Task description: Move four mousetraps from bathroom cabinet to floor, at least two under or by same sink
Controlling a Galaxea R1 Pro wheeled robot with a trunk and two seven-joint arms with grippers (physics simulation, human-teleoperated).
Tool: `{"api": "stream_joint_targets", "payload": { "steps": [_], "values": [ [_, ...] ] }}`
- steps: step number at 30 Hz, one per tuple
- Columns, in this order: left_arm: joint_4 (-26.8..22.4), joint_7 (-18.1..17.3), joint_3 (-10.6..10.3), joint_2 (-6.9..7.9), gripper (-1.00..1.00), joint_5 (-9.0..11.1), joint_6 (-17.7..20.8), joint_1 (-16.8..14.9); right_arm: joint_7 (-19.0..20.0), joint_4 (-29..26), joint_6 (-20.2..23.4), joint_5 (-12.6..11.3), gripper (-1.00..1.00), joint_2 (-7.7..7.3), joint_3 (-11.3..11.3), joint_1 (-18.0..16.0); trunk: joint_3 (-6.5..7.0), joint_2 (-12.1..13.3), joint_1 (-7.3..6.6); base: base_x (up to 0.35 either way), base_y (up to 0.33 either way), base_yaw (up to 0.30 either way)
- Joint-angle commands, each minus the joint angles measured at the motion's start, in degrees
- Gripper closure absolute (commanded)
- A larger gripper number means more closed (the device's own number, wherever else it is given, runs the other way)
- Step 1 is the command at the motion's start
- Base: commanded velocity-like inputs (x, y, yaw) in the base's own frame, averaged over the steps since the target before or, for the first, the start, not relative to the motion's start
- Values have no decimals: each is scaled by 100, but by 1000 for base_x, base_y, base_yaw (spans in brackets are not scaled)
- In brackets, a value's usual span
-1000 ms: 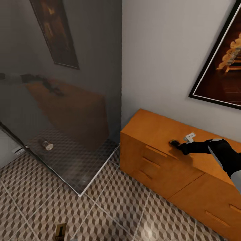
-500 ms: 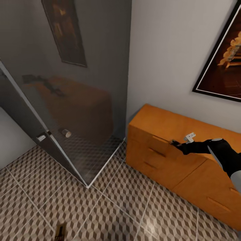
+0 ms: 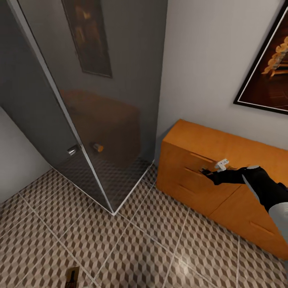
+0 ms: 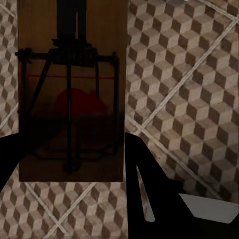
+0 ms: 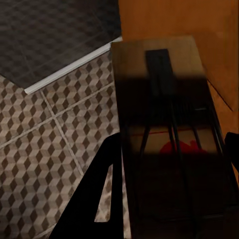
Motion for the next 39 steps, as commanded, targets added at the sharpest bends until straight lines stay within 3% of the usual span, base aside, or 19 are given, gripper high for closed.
{"api": "stream_joint_targets", "payload": {
  "steps": [1,5,9,14,17,21,24,27,30,34,39],
  "values": [
    [19,32,-35,-6,100,-24,-9,-7,11,-1,29,9,100,24,11,-6,-11,-12,1,-239,205,0],
    [19,30,-35,-6,100,-24,-9,-6,-89,155,-30,29,100,263,43,-6,-11,-12,1,-208,182,0],
    [18,30,-35,-6,100,-24,-9,-9,-130,648,-404,194,100,527,247,-6,-11,-12,1,-64,57,0],
    [19,30,-35,0,100,-24,-9,-8,-199,1825,-1564,500,100,1052,461,-6,-11,-12,1,-13,12,0],
    [19,30,-35,2,100,-24,-9,-9,-389,2573,-2211,634,100,1263,486,-6,-11,-12,1,-3,3,0],
    [20,31,-35,3,100,-24,-9,-6,-726,3625,-3251,684,100,1444,495,-6,-11,-12,1,0,0,0],
    [18,30,-35,5,100,-24,-9,-6,-824,3900,-3803,689,100,1511,497,117,-11,-12,1,0,0,0],
    [19,32,-35,9,100,-24,-9,-7,-1011,4030,-4198,680,100,1576,497,785,-11,-12,1,0,0,0],
    [17,33,-35,11,100,-24,-9,-6,-1334,4059,-4383,666,100,1639,498,1114,-11,-12,1,0,0,0],
    [18,34,-35,12,100,-24,-9,-7,-2139,4078,-4951,652,100,1772,486,1763,-11,-12,1,0,0,0],
    [17,35,-35,13,100,-24,-9,-7,-3306,4082,-5745,649,100,2078,478,2535,-11,-12,1,0,0,0]
  ]
}}
